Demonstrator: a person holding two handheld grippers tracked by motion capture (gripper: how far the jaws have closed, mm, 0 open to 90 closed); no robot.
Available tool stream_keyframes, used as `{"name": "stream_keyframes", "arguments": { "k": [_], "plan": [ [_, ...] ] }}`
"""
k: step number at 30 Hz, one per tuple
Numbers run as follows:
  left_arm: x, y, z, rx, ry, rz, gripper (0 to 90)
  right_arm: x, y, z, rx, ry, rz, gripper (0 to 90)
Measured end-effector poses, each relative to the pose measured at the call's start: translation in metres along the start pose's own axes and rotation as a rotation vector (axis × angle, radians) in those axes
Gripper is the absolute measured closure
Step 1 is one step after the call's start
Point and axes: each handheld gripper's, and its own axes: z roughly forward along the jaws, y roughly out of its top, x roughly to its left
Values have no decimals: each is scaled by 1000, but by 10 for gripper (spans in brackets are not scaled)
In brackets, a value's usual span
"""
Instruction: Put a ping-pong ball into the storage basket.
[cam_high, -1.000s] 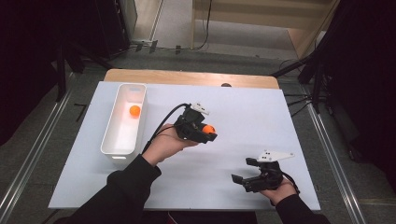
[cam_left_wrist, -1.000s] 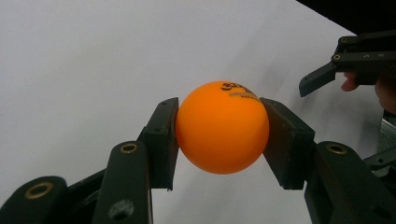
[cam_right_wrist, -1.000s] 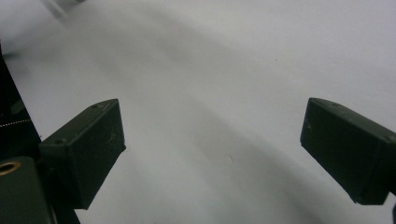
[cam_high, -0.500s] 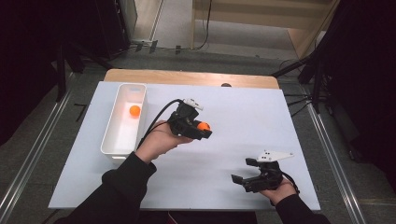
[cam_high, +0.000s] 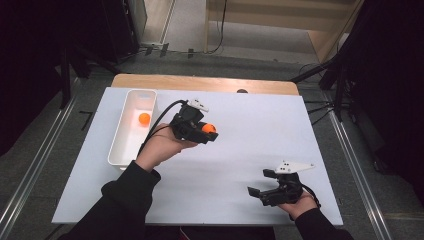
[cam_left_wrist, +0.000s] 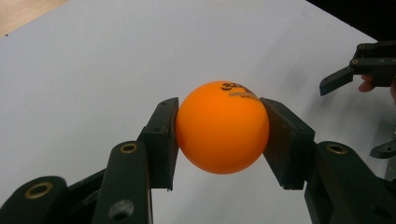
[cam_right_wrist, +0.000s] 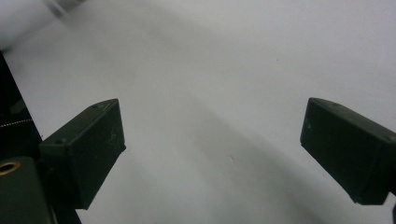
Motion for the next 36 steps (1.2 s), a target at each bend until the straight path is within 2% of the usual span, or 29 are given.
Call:
{"name": "stream_keyframes", "arguments": {
  "k": [12,15,31,36],
  "plan": [
    [13,-3,-10,7,-4,-45,506,0,1,1,2,5,-2,51],
    [14,-4,-13,21,23,-36,505,0,2,2,4,7,-8,51],
    [29,-12,-30,-12,43,-83,506,0,6,3,-3,7,-11,51],
    [34,-15,-38,-22,62,-93,506,-1,7,4,-2,8,-18,51]
  ]
}}
